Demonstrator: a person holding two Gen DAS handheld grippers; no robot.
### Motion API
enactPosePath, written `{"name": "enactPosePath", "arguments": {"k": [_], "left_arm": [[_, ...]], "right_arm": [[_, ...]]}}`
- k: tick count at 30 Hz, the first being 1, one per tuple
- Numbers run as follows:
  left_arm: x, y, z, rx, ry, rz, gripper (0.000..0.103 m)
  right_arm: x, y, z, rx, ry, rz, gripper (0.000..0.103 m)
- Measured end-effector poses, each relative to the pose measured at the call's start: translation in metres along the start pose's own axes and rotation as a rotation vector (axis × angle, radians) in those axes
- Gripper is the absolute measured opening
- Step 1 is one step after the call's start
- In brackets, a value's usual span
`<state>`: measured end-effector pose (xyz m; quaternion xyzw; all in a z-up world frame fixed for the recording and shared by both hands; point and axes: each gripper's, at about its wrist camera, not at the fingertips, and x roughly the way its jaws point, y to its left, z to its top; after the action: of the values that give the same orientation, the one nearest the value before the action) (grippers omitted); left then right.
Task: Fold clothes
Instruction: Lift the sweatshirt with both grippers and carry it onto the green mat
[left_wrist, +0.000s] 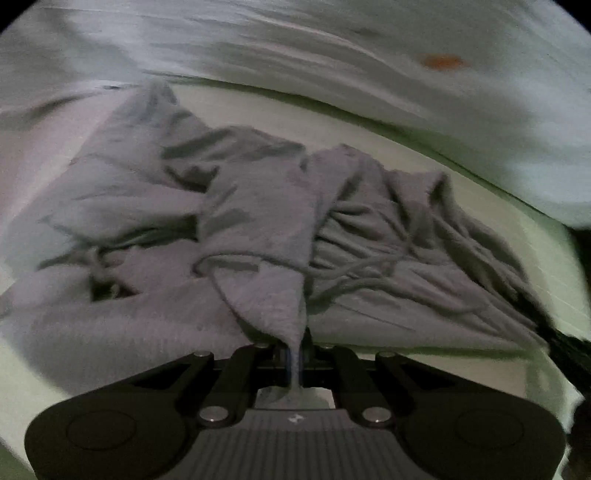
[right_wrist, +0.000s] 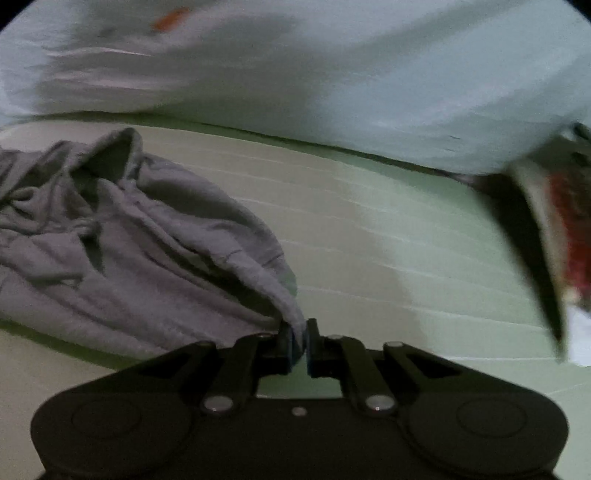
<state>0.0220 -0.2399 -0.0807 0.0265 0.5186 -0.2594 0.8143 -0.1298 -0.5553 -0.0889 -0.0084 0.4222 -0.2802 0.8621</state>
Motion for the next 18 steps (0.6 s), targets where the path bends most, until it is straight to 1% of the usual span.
{"name": "enactPosePath", "arguments": {"k": [2, 5, 7, 9, 12, 13, 14, 15, 16, 18], "left_arm": [[0.009, -0.038, -0.006, 0.041, 0.025, -0.069, 0.004], [0.020, -0.086, -0.009, 0.136, 0.047, -0.145, 0.004], [0.025, -0.112, -0.006, 0.211, 0.045, -0.167, 0.004], [0.028, -0.127, 0.001, 0.250, 0.034, -0.168, 0.004], [0.033, -0.128, 0.019, 0.204, 0.021, -0.172, 0.004], [0.035, -0.124, 0.027, 0.186, 0.015, -0.168, 0.004], [0.038, -0.121, 0.035, 0.169, 0.008, -0.164, 0.004], [0.037, -0.116, 0.041, 0.183, -0.016, -0.142, 0.004], [0.035, -0.110, 0.046, 0.202, -0.043, -0.117, 0.004], [0.030, -0.096, 0.056, 0.238, -0.097, -0.048, 0.004]], "right_arm": [[0.010, -0.041, 0.000, -0.024, 0.001, -0.054, 0.006], [0.032, -0.099, 0.012, -0.058, -0.003, -0.149, 0.006], [0.048, -0.132, 0.025, -0.077, -0.016, -0.218, 0.006], [0.058, -0.156, 0.050, -0.087, -0.064, -0.301, 0.006], [0.066, -0.182, 0.093, 0.068, -0.112, -0.312, 0.007], [0.067, -0.184, 0.102, 0.116, -0.121, -0.302, 0.011], [0.062, -0.177, 0.103, 0.152, -0.131, -0.303, 0.018], [0.058, -0.171, 0.104, 0.188, -0.141, -0.305, 0.035], [0.054, -0.164, 0.105, 0.224, -0.151, -0.307, 0.049], [0.045, -0.151, 0.107, 0.296, -0.170, -0.310, 0.053]]}}
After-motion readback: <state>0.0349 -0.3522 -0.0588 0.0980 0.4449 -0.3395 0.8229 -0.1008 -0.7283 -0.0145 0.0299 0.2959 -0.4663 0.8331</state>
